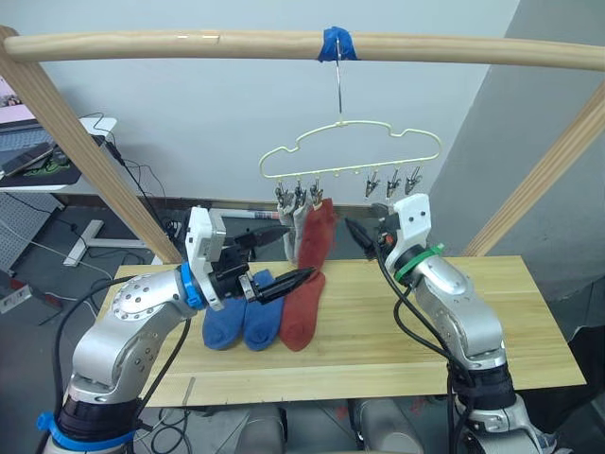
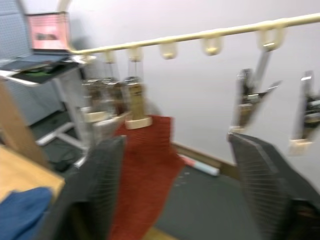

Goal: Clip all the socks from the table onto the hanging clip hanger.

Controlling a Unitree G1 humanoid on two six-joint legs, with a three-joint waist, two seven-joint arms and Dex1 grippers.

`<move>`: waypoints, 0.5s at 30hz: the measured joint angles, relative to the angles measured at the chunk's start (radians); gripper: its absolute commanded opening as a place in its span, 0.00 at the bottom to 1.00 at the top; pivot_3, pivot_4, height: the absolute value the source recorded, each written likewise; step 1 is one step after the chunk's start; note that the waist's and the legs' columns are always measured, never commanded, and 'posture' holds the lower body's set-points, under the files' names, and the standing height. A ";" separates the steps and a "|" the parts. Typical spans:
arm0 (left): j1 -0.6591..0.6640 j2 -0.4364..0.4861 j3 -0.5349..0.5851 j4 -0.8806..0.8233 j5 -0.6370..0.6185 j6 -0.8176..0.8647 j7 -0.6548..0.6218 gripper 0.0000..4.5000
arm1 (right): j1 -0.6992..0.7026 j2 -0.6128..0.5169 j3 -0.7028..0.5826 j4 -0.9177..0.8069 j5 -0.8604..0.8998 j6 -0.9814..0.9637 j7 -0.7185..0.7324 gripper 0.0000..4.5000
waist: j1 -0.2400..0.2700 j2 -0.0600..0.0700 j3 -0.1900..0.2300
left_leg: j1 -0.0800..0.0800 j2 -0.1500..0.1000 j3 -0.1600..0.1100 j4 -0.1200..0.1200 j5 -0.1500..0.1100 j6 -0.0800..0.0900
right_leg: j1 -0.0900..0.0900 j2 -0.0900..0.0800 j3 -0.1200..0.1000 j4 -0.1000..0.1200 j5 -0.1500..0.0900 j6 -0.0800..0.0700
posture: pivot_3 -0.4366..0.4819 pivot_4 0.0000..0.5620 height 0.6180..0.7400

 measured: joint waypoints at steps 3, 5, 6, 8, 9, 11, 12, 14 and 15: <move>0.014 0.000 0.000 0.001 0.019 -0.016 -0.003 1.00 | -0.017 0.002 -0.006 0.044 -0.007 -0.027 -0.012 0.57 | 0.000 0.000 0.000 | 0.000 0.000 -0.001 0.000 0.000 0.000 | 0.000 0.000 0.000 0.000 0.000 0.000 | 0.41 0.22 1.00; 0.013 -0.003 0.003 0.001 0.022 -0.016 0.006 1.00 | -0.039 0.018 -0.007 0.088 -0.017 -0.046 -0.030 0.57 | 0.000 0.000 0.000 | 0.000 0.000 -0.001 0.000 0.000 0.000 | 0.000 0.000 0.000 0.000 0.000 0.000 | 0.42 0.23 1.00; 0.011 -0.009 0.005 0.001 0.022 -0.015 0.017 1.00 | -0.055 0.030 -0.009 0.114 -0.024 -0.059 -0.042 0.57 | 0.000 0.000 0.000 | 0.000 0.000 -0.001 0.000 0.000 0.000 | 0.000 0.000 0.000 0.001 0.000 0.000 | 0.42 0.23 1.00; 0.010 -0.013 0.008 0.000 0.018 -0.010 0.029 1.00 | -0.081 0.045 -0.014 0.153 -0.035 -0.080 -0.065 0.57 | 0.000 0.000 0.000 | 0.000 0.000 -0.001 0.000 0.000 0.000 | 0.000 0.000 0.000 0.001 0.000 0.000 | 0.43 0.23 1.00; 0.011 -0.013 0.011 -0.001 0.016 -0.008 0.034 1.00 | -0.097 0.053 -0.017 0.176 -0.037 -0.090 -0.078 0.57 | 0.000 0.000 0.000 | 0.001 0.000 -0.001 0.000 0.000 0.000 | 0.000 0.000 0.000 0.002 0.000 0.000 | 0.44 0.23 1.00; 0.012 -0.012 0.019 -0.002 0.015 -0.006 0.045 1.00 | -0.118 0.059 -0.021 0.208 -0.040 -0.107 -0.094 0.57 | 0.002 0.000 0.000 | 0.000 0.000 -0.001 0.000 0.000 0.000 | 0.000 0.000 0.000 0.002 0.000 0.000 | 0.44 0.23 1.00; 0.013 -0.012 0.022 -0.002 0.015 -0.005 0.046 1.00 | -0.123 0.059 -0.024 0.216 -0.042 -0.113 -0.099 0.57 | 0.003 0.000 0.000 | 0.000 0.000 -0.001 0.000 0.000 0.000 | 0.000 0.000 -0.001 0.001 0.000 0.000 | 0.44 0.23 1.00; 0.016 -0.012 0.026 -0.003 0.014 -0.004 0.048 1.00 | -0.132 0.060 -0.037 0.234 -0.042 -0.121 -0.112 0.57 | 0.008 0.000 0.000 | 0.000 0.000 -0.001 0.000 0.000 0.000 | 0.000 0.000 -0.001 0.001 0.002 0.004 | 0.44 0.23 1.00; 0.016 -0.012 0.026 -0.003 0.014 -0.003 0.050 1.00 | -0.135 0.060 -0.044 0.243 -0.041 -0.121 -0.117 0.57 | 0.011 0.000 0.000 | 0.000 0.000 -0.001 0.000 0.000 0.000 | 0.000 0.000 -0.001 0.001 0.002 0.004 | 0.45 0.23 1.00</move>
